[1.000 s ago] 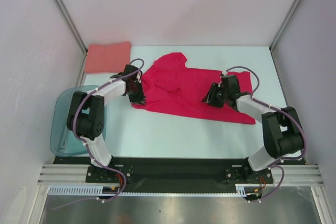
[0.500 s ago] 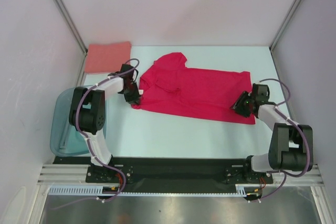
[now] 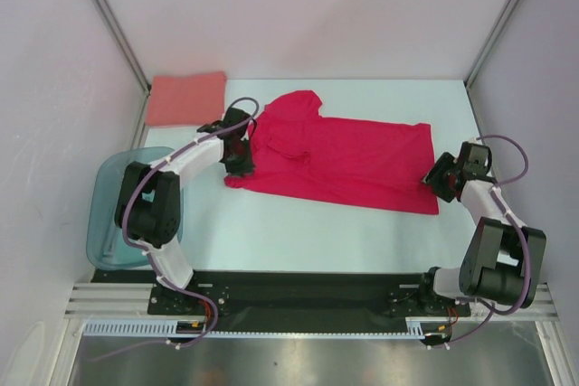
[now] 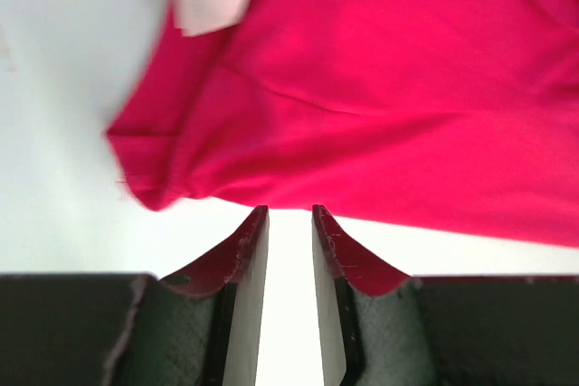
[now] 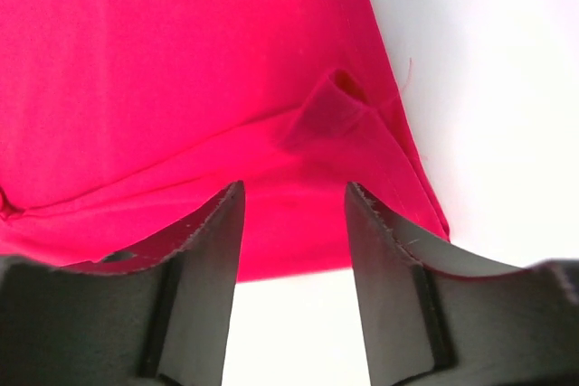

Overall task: Fold and stack the t-shirts
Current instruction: Fold the tshirt

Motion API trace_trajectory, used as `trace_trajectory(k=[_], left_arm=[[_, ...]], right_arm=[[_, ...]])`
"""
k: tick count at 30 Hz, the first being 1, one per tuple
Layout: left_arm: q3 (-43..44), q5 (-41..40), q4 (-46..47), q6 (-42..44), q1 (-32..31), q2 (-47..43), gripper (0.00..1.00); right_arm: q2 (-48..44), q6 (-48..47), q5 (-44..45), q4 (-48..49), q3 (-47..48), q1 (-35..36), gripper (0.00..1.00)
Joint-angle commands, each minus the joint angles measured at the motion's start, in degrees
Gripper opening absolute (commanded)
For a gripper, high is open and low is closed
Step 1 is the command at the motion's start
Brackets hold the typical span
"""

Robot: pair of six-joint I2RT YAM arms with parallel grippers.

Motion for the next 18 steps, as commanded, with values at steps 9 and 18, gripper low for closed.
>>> trace_trajectory(k=[9,18], left_arm=[[2.04,4.21,2.14,-0.28,1.29,2.39,0.29],[-0.25,6.41,3.55,0.15,5.95,3.45,0.29]], right_arm=[[7.26,4.89,0.69,2.98,4.43,-0.20,0.51],[9.47,11.32,5.35,3.68,4.34,-0.12,0.43]])
